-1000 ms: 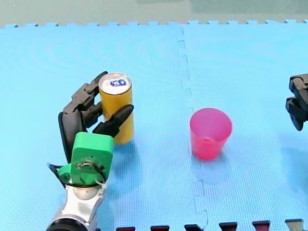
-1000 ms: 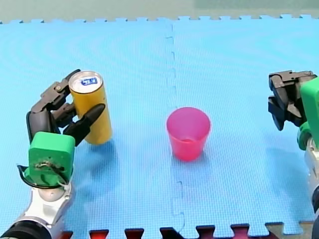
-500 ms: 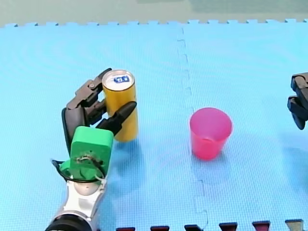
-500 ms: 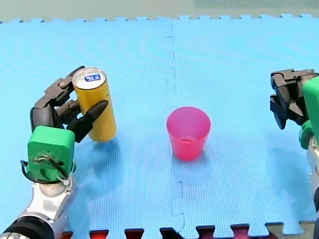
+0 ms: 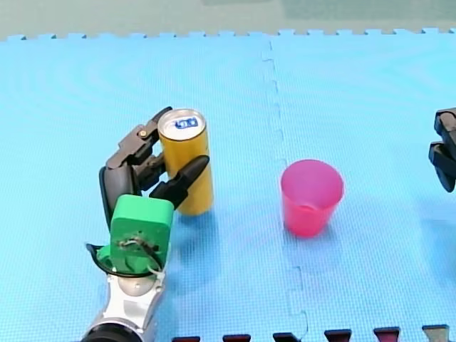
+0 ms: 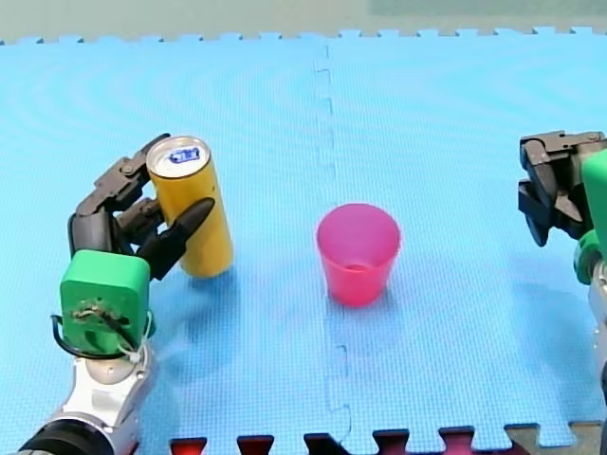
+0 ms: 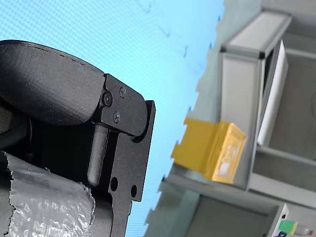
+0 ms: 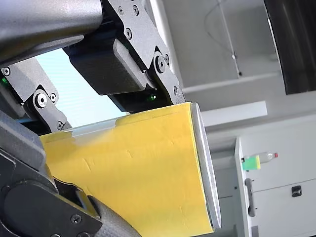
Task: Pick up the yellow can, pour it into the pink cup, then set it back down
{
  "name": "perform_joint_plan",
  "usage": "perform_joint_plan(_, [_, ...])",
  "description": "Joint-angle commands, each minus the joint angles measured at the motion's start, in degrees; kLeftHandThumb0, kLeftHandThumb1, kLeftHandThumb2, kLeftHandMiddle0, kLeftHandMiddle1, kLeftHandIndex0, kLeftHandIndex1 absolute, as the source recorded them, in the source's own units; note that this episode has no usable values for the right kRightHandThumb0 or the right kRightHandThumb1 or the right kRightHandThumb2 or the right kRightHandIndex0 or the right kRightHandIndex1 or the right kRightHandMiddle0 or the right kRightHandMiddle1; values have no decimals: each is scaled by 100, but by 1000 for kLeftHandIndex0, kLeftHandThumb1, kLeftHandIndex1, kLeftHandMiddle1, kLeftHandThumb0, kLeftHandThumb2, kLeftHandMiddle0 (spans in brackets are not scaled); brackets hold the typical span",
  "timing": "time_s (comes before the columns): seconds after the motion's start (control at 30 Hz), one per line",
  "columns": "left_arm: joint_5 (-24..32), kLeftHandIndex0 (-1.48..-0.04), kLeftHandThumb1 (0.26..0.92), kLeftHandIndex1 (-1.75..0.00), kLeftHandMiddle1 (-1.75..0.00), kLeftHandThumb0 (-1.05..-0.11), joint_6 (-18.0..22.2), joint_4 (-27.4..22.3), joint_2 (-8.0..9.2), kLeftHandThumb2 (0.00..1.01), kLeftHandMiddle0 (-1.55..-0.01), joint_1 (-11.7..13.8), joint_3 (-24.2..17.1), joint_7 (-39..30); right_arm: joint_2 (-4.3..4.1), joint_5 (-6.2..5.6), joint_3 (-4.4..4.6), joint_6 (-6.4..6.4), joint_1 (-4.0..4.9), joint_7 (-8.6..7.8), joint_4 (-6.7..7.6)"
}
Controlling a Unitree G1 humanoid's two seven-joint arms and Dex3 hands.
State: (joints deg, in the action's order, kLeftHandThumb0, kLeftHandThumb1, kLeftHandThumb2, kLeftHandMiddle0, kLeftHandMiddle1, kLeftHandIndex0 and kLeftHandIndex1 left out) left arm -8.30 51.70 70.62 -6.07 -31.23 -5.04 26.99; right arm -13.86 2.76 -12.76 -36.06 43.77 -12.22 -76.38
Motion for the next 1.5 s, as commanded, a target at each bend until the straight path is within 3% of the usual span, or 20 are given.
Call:
perform_joint_plan(0.0, [25,-1138,840,-1,-4,-342,81,11,-10,0,-1243,-3,-17,-10,-35,-15,-22,-24,-5,15,-8])
perform_joint_plan(0.5, [105,-1140,837,-1,-3,-328,-9,135,-93,0,-1246,28,-93,-154,-59,-1,-18,-80,-3,90,6])
perform_joint_plan(1.47, [-52,-1144,839,0,0,-327,-243,180,-102,1,-1246,84,17,-77,-90,138,145,-110,19,312,33])
